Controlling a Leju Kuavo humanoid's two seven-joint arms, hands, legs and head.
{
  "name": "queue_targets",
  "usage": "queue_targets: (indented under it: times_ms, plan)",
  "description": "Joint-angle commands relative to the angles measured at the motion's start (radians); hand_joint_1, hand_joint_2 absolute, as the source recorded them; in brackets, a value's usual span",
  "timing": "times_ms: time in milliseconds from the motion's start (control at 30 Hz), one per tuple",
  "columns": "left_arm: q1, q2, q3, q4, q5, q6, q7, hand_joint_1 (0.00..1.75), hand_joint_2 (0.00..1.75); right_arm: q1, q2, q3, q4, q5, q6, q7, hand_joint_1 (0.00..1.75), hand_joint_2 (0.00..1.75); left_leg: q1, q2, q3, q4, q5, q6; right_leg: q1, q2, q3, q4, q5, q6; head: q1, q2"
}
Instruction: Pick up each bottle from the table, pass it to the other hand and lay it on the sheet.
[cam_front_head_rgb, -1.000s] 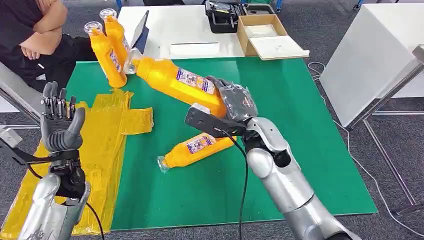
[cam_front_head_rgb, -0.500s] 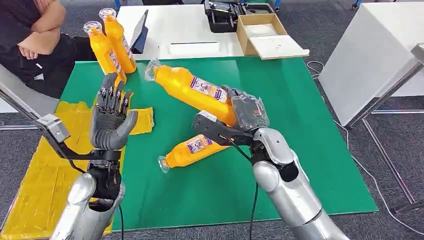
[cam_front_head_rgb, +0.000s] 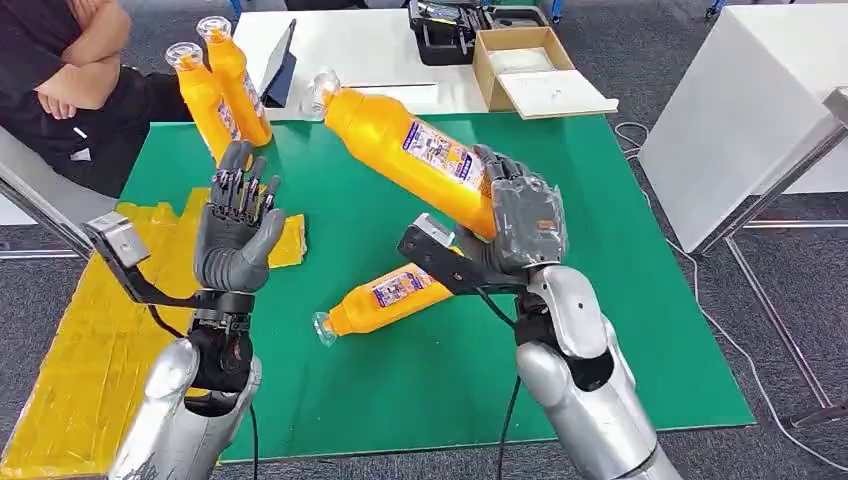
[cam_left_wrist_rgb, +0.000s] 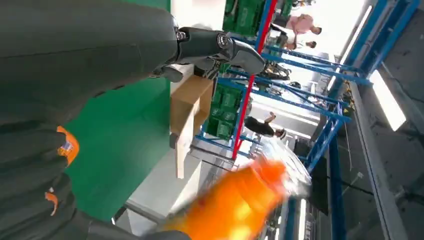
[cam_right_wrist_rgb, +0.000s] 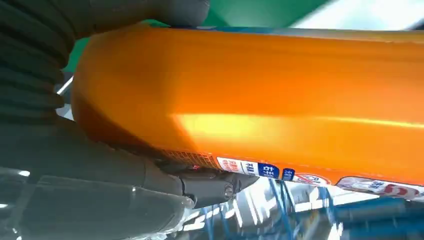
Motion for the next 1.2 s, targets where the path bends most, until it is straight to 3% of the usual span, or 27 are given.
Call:
queue_targets:
  times_ms: [33,567,833,1200]
  plan:
    - [-0.039,-0.030,0.019,0.096,0.017,-0.004,0.023,0.00,1.75,0.027,0.030,-0.039,-0.069,0.032,-0.019,-0.024,1.75,1.75,0.000,-0.001,0.002,0.000,0.000,-0.003,0.000,-0.003,0.003,0.000,-0.001,-0.001,0.000,0.000]
    - [-0.059,-0.043,-0.009,0.091,0.037,-0.023,0.055,0.00,1.75,0.010,0.032,0.000,-0.020,0.093,0.028,0.004,1.75,1.75,0.000,-0.001,0.003,0.000,-0.001,-0.003,0.000,-0.002,0.003,0.000,-0.001,-0.001,0.000,0.000]
    - [-0.101,-0.057,-0.091,0.028,0.112,-0.040,0.130,0.00,1.75,-0.061,0.062,0.052,0.179,0.163,0.051,0.043,1.75,1.75,0.001,0.001,0.000,0.000,0.000,-0.002,0.001,0.000,0.001,0.000,0.000,-0.001,0.000,0.000]
    - [-0.212,-0.079,-0.206,0.098,0.250,-0.023,0.204,0.00,1.75,-0.147,0.075,0.177,0.264,0.254,0.093,0.079,1.75,1.75,0.000,0.000,0.002,0.001,-0.001,-0.004,0.000,-0.002,0.003,0.001,-0.001,-0.001,0.000,0.000]
